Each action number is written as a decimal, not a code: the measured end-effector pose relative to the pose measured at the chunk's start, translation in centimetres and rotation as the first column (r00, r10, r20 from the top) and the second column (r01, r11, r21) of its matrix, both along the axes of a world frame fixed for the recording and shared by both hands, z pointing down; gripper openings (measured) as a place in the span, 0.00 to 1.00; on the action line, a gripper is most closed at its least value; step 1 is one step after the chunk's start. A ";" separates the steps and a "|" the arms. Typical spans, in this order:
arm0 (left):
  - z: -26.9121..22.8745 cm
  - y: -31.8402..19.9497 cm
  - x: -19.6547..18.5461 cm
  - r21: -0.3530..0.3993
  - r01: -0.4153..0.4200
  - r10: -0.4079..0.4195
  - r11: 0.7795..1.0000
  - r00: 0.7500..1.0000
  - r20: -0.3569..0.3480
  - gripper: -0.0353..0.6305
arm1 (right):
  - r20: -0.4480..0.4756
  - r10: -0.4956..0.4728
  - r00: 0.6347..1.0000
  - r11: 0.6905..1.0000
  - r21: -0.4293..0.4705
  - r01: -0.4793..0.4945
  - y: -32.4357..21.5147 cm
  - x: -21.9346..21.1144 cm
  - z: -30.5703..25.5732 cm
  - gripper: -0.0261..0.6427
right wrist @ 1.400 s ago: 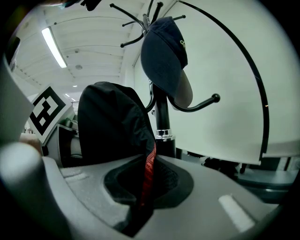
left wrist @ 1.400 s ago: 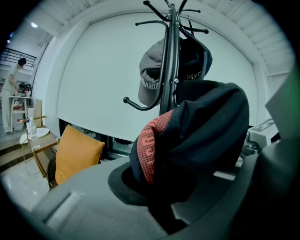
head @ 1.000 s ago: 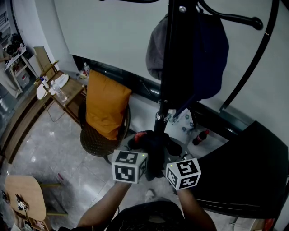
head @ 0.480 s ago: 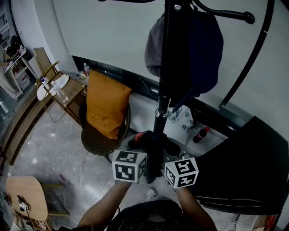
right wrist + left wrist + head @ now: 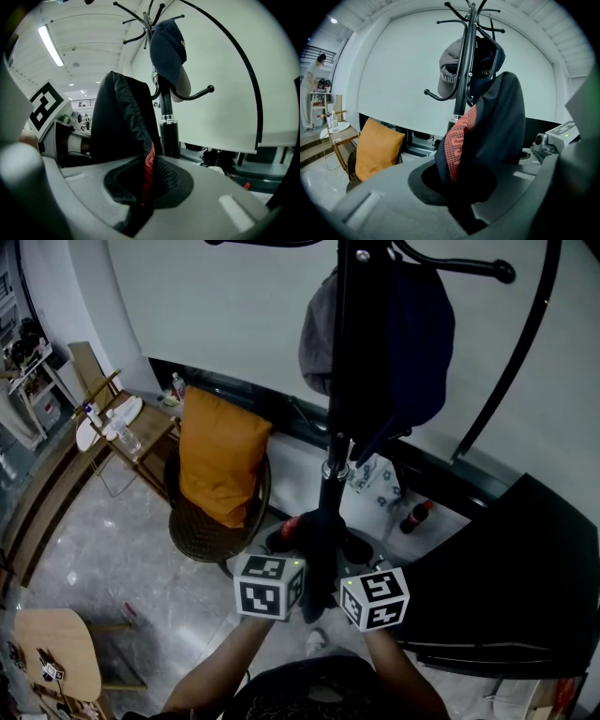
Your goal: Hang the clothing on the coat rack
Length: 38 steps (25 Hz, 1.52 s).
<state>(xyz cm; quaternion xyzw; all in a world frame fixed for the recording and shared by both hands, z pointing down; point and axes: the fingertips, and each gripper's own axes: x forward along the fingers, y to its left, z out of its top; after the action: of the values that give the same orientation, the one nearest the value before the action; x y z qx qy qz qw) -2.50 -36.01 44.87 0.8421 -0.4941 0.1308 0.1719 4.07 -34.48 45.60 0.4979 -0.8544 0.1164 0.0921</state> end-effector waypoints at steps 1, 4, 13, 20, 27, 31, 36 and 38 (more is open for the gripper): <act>0.0 0.1 0.0 -0.002 0.000 0.000 1.000 1.000 -0.002 0.09 | -0.002 0.000 1.000 1.000 -0.002 0.000 0.1 -0.1 0.0 0.08; 0.1 0.6 0.1 -0.006 -0.005 0.005 1.000 1.000 -0.003 0.09 | -0.004 0.005 1.000 1.000 -0.005 -0.005 0.6 0.0 0.1 0.08; 0.4 1.5 0.0 -0.004 -0.016 0.016 1.000 1.000 0.008 0.09 | -0.008 0.007 1.000 1.000 -0.015 -0.007 1.9 -0.5 0.4 0.08; 0.3 2.4 0.0 0.004 -0.020 0.020 1.000 1.000 0.020 0.09 | -0.002 0.011 1.000 1.000 -0.021 -0.011 2.9 -0.8 0.4 0.09; 0.2 3.3 0.1 0.012 -0.029 0.029 1.000 0.999 0.017 0.09 | -0.008 0.011 1.000 1.000 -0.024 -0.011 3.8 -1.1 0.4 0.09; 0.3 3.9 0.4 0.012 -0.043 0.043 0.999 0.999 0.006 0.09 | -0.009 0.014 1.000 1.000 -0.024 -0.014 4.4 -1.2 0.3 0.10; 0.2 4.6 0.3 0.006 -0.051 0.051 0.999 0.999 0.006 0.10 | 0.000 0.027 1.000 0.999 -0.022 -0.027 5.1 -1.2 0.1 0.11; 0.0 4.9 0.3 0.011 -0.055 0.055 0.998 0.998 0.002 0.10 | 0.001 0.032 0.999 0.999 -0.021 -0.032 5.4 -1.2 0.0 0.12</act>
<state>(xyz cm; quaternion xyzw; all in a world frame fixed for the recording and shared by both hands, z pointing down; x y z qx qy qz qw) -2.17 -31.12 44.92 0.8562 -0.4717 0.1335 0.1633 2.88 -29.11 45.61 0.5104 -0.8451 0.1272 0.0951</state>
